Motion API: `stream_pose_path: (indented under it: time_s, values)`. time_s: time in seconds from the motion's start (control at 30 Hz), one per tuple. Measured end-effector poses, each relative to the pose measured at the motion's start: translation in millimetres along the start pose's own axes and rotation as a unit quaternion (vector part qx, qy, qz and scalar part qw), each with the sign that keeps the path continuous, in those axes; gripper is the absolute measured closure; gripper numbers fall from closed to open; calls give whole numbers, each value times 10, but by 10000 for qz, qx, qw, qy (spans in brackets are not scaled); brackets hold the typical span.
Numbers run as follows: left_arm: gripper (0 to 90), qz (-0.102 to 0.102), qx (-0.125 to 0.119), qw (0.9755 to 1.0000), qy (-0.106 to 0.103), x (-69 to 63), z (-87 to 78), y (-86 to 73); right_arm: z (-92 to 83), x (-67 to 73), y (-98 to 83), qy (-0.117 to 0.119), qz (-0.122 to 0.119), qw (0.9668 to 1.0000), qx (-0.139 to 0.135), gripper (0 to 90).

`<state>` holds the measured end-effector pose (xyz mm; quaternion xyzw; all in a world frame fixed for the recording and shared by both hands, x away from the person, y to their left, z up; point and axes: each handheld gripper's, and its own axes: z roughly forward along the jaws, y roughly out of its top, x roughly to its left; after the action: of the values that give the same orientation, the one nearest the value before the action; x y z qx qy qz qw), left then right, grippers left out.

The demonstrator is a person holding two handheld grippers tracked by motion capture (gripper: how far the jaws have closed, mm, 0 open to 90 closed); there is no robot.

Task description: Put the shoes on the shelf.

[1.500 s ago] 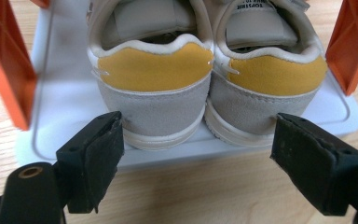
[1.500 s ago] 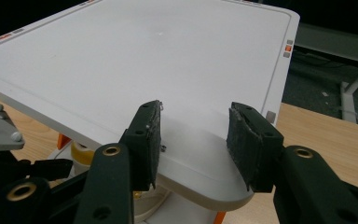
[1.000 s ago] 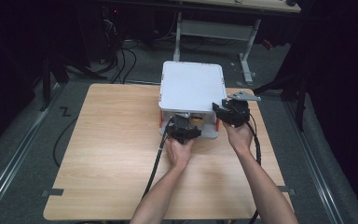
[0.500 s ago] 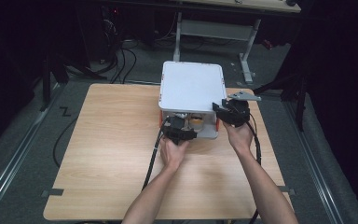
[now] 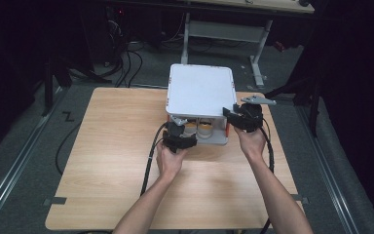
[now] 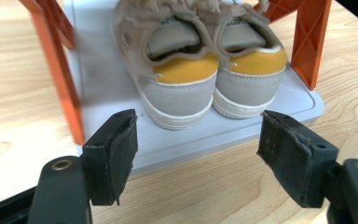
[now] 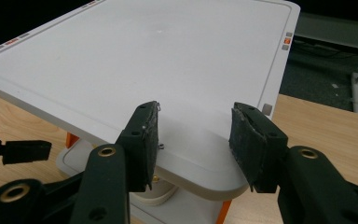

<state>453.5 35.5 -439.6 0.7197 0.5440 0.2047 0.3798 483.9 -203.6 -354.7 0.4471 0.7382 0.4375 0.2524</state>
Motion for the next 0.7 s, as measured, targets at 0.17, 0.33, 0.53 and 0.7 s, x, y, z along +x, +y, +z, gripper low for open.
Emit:
stream_pose_path:
  time_s: [0.17, 0.33, 0.53, 0.7]
  values:
    - [283, 124, -50, 9999, -90, 33, -114, 11, -44, -8, 0, 21, 2, 10000, -1, 500]
    - [278, 161, -80, 9997, -142, 63, -198, 7, -117, -30, 2, 24, 67, 10000, -68, 485]
    - [255, 95, -148, 9994, -293, 121, -311, 3, -210, -44, -9, 76, 142, 9997, -192, 468]
    - [323, 164, -357, 9983, -429, 159, -423, -4, -271, -58, -74, 147, 239, 9994, -177, 468]
